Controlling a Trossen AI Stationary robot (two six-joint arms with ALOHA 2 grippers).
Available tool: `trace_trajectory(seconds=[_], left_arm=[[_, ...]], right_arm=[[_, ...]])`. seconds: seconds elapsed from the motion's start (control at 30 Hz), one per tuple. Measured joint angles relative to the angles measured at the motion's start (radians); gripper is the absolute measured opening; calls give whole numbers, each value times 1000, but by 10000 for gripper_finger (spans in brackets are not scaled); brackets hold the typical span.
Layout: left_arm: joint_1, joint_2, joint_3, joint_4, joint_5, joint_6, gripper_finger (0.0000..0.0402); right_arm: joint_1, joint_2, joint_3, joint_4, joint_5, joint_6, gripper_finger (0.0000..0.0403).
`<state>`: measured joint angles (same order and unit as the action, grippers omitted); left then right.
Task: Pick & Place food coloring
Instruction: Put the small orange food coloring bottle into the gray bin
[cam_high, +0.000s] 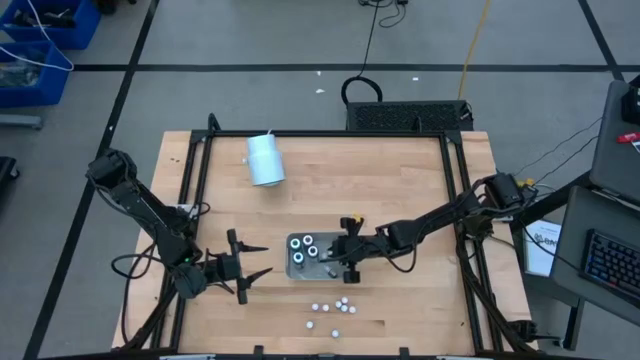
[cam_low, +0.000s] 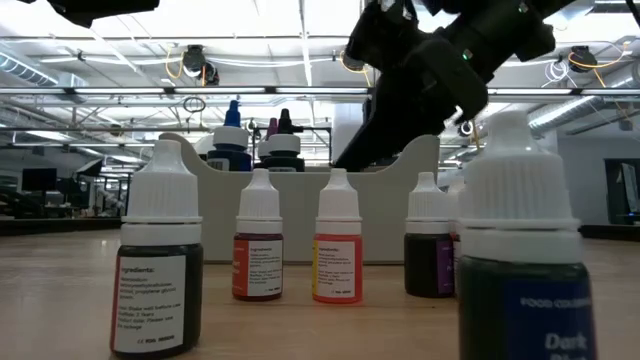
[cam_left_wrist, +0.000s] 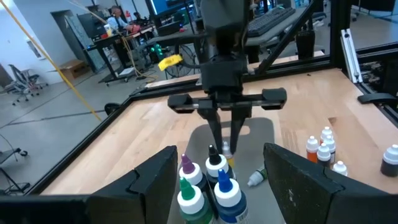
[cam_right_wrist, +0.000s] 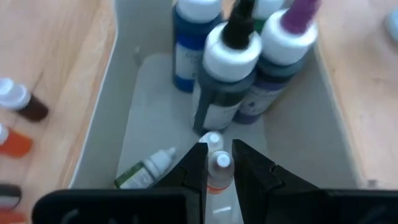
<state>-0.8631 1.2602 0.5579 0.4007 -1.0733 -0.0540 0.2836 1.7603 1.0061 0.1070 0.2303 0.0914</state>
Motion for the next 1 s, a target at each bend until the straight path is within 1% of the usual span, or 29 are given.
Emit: trace_trajectory(seconds=[0.4, 0.6, 0.87, 1.0], left_arm=[[17, 0, 0, -1, 4, 7, 241], [41, 0, 0, 0, 61, -3, 241], [51, 0, 0, 2, 101, -29, 241], [51, 0, 0, 3, 100, -33, 241]], right_arm=[[-2, -2, 3, -32, -40, 17, 47], [-5, -2, 4, -29, -47, 17, 48], [-23, -2, 4, -21, -46, 9, 84], [-29, -2, 4, -22, -46, 5, 88]])
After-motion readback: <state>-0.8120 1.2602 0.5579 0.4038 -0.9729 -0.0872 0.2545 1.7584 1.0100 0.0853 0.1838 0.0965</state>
